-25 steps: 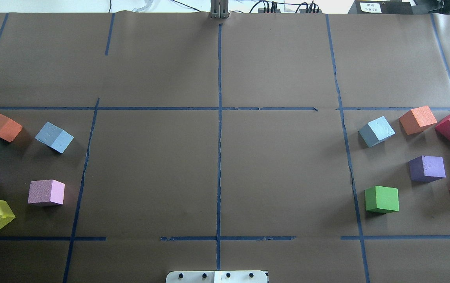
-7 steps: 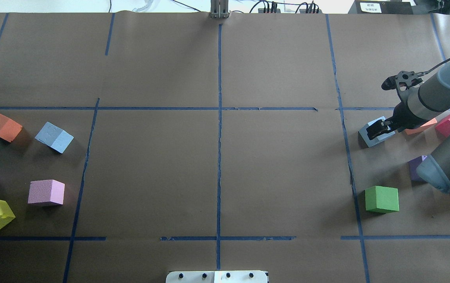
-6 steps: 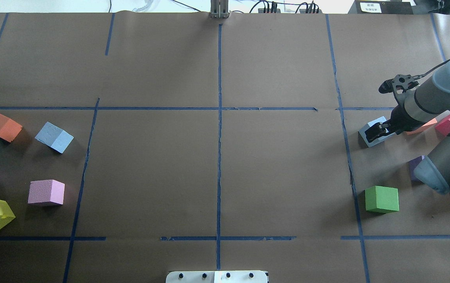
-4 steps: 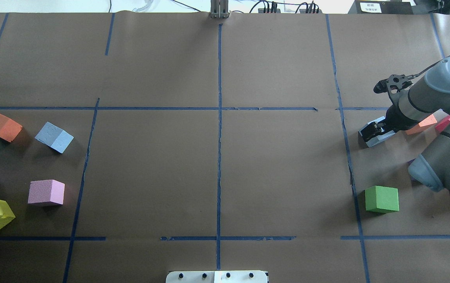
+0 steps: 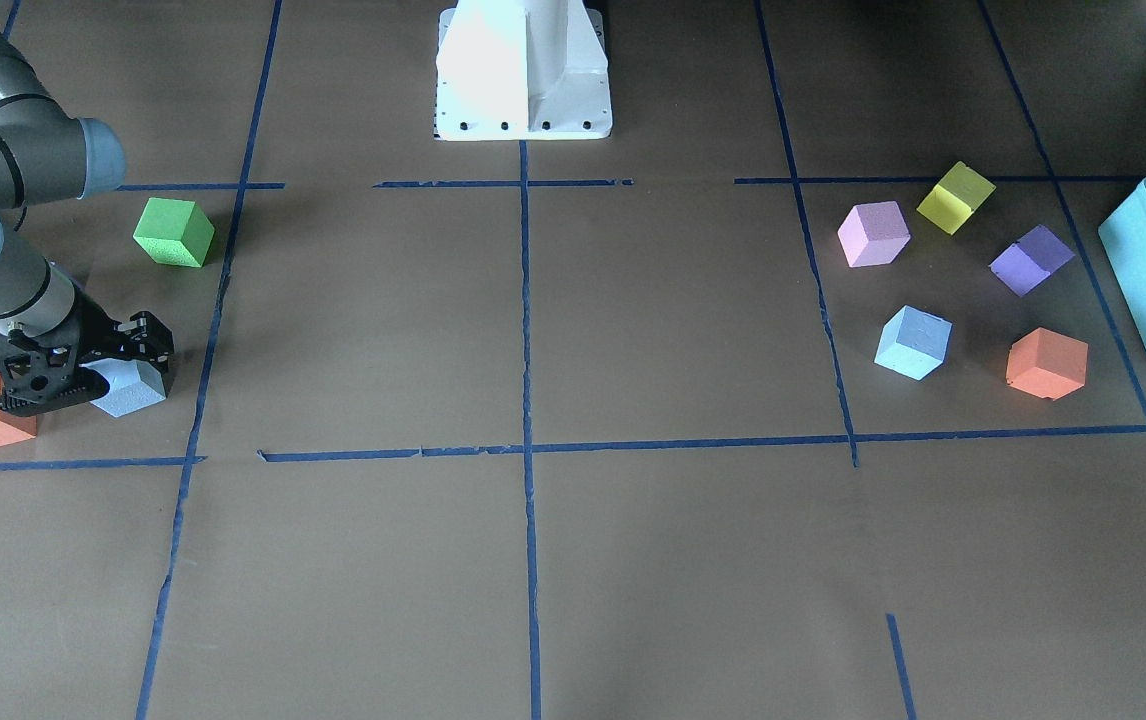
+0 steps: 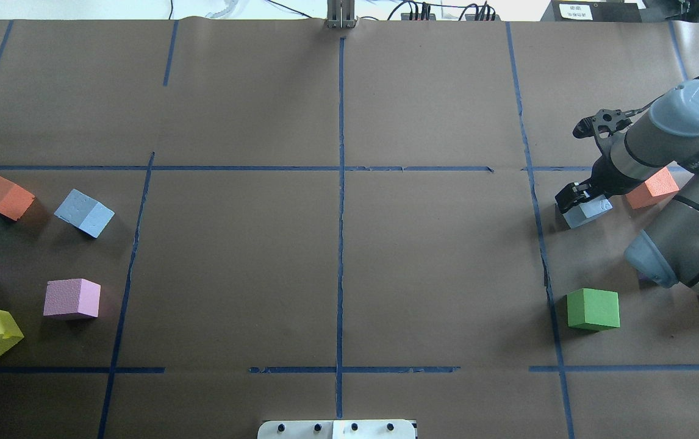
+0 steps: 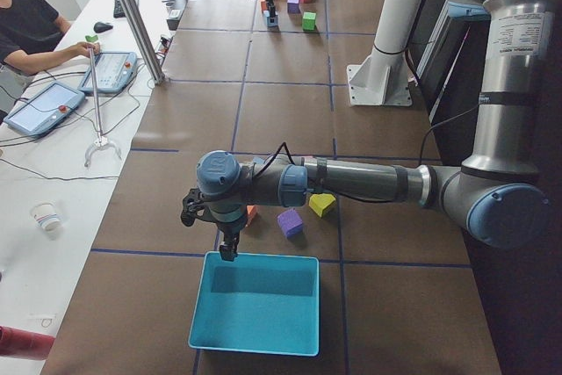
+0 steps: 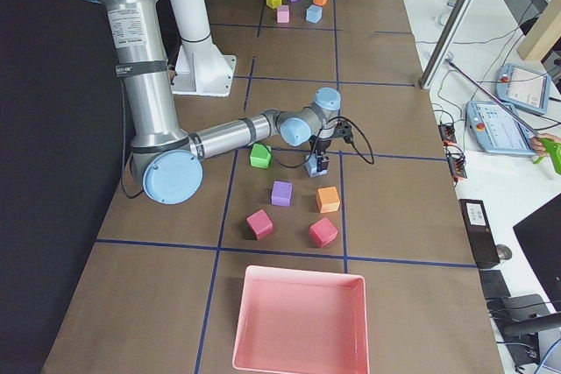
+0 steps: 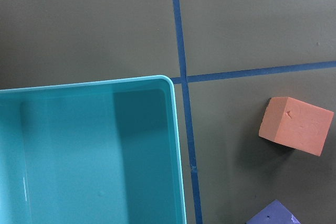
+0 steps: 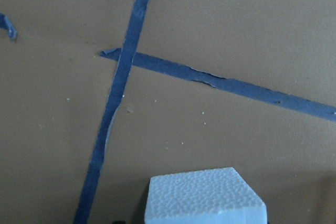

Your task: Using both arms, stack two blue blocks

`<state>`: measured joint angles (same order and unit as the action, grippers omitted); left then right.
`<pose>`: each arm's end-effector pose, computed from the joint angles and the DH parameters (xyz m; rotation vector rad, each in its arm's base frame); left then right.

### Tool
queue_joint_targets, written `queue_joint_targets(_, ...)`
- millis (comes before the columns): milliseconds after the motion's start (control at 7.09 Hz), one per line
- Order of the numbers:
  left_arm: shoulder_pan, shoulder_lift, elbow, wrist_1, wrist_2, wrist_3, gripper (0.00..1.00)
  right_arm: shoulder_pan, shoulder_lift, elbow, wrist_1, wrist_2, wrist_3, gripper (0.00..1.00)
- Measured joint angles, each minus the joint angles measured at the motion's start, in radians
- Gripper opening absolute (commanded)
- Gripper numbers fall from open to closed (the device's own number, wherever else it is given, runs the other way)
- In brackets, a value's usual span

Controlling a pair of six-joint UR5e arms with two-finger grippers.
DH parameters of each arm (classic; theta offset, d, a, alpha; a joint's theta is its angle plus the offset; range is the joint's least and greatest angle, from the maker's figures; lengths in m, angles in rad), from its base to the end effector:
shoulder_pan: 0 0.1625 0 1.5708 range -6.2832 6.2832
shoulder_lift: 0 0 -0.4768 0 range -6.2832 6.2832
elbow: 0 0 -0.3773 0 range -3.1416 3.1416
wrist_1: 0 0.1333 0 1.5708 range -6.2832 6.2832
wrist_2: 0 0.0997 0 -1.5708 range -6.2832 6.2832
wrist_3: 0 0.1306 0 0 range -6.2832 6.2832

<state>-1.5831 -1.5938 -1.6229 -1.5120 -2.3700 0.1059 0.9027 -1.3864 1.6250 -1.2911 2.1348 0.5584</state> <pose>-0.0457 -0.4878 0.7003 0.0626 0.7972 0.0951 -0.3190 -0.5067 0.5885 0.0954 -0.7424 -0.2507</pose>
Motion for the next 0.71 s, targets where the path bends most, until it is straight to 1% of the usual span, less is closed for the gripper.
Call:
queue_joint_targets(141,0.000,0.000,0.000,0.000,0.000,0.000,1.00,0.014,0.002,0.007,0.000,0.008,-0.001,0.00)
queue_joint_targets(282,0.000,0.000,0.000,0.000,0.000,0.000,1.00,0.044,0.003,0.026,-0.002,0.041,-0.002,0.00)
queue_joint_targets(423,0.000,0.000,-0.001,-0.001,0.000,0.000,1.00,0.081,0.004,0.052,-0.006,0.096,0.000,0.00)
queue_joint_targets(564,0.000,0.000,-0.001,-0.001,0.000,0.000,1.00,0.105,0.017,0.074,-0.020,0.137,0.005,0.00)
queue_joint_targets(705,0.000,0.000,-0.001,-0.001,0.000,0.000,1.00,0.109,0.064,0.085,-0.069,0.154,0.012,0.00)
